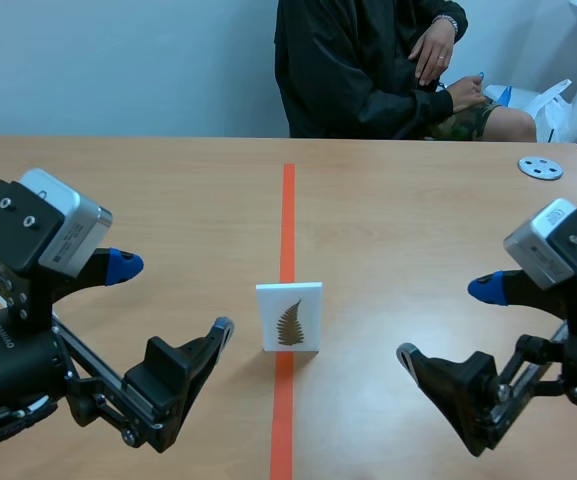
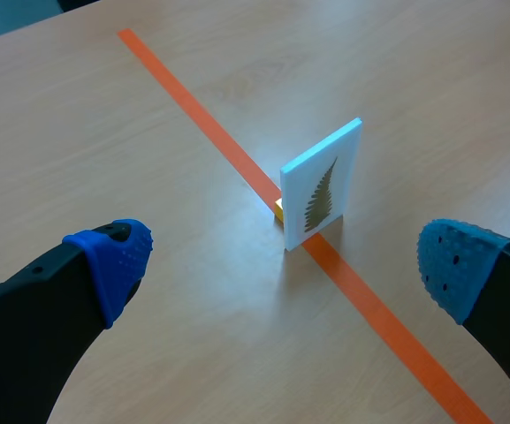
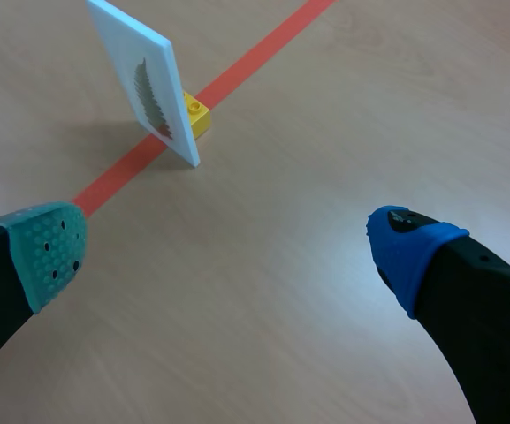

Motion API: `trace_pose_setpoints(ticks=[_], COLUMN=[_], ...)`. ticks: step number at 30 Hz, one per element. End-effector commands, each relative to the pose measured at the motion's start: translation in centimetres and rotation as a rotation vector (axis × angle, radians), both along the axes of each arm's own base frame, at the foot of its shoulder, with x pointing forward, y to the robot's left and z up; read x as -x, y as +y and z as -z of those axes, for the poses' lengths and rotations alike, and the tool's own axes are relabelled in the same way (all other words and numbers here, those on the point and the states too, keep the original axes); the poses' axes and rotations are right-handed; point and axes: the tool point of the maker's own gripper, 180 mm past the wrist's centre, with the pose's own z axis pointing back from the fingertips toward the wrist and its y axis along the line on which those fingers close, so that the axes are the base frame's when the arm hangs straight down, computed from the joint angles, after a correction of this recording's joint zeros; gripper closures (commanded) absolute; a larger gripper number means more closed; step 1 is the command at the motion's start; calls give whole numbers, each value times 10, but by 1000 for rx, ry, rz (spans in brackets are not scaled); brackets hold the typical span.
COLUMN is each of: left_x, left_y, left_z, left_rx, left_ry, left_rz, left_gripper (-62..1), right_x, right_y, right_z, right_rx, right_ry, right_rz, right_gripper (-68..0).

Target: Sort the leaf by its shape. The table is split by an orange tape line. A compound leaf with several leaflets goes to the left side, a simple leaf with one blade goes to the right side. Return to the home posture when a red brick is placed on the table.

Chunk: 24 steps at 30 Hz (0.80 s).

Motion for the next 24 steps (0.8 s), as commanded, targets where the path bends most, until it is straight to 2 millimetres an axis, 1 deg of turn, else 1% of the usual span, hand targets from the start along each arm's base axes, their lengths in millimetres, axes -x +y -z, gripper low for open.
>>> trace_pose_setpoints(ticks=[1,4,7,11,18,24], left_x=[-1,-1,-1,-1,-1,-1], left_y=[-1,-1,-1,-1,-1,-1], left_z=[-6,-6,-6,-6,-6,-6], left_rx=[24,24,24,24,24,24], left_ry=[-14,-14,-14,-14,-14,-14], left_rz=[-6,-6,-6,-6,-6,-6], left_gripper=[-623,-623,-623,-623,-623,-623], right_x=[-14,-22,-31,-39,-43,-49], right_y=[6,16,27,46,85,108], right_z=[-11,-4,4,13,30,40], right_rx=[-28,-44,-24,-49,-59,-59], right_ry=[-48,-53,-69,-82,-99,-116], right_rz=[-13,-40,-64,-87,-173,-198], right_gripper=[-679,-679,-679,-679,-679,-679])
